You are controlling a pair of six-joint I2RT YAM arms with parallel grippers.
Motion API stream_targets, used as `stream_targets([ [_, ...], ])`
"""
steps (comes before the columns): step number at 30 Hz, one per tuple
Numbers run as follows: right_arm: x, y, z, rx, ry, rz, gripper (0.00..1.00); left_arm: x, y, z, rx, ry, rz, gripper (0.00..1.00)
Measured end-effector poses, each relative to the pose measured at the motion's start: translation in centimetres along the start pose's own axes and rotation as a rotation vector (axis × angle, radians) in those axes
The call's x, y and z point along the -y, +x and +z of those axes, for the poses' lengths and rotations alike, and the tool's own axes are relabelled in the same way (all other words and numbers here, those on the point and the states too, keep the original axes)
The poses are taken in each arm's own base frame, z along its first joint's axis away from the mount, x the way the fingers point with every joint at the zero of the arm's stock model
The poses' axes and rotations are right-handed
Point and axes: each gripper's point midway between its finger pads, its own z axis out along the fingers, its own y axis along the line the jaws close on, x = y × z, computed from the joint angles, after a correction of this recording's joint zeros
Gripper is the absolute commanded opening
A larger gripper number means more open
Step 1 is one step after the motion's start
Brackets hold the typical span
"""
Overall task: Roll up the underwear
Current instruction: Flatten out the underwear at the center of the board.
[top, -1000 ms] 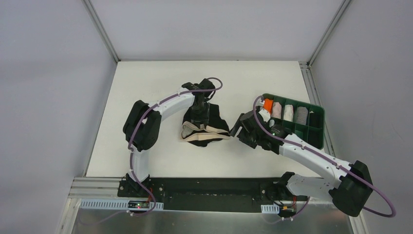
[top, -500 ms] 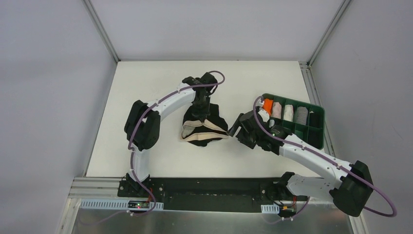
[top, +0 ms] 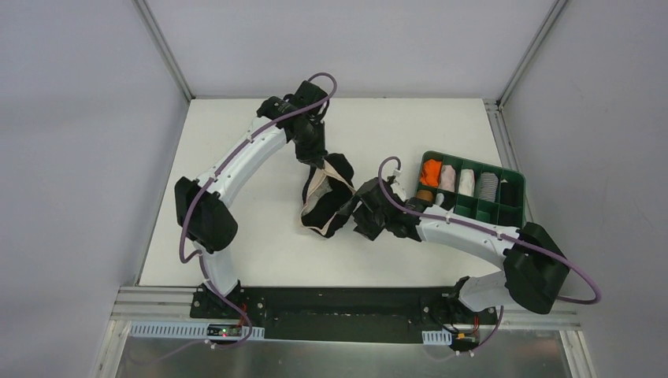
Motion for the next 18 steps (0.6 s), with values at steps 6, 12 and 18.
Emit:
stream_targets([
  [6,-2.6,-0.7,-0.4,0.028,-0.057,0.025,0.75,1.2,-1.9,-2.9,0.059,0.042,-0.054,0.0],
  [12,-4.1,-0.5,-0.3,0.035,-0.067,0.02,0.71,2.1,-2.8,-5.8,0.116,0.085,-0.087,0.0],
  [18,-2.6,1.7,1.8,0.01,0.025,0.011,0.6,2.2,-2.6,-6.1,0.107,0.092,-0.091,0.0],
])
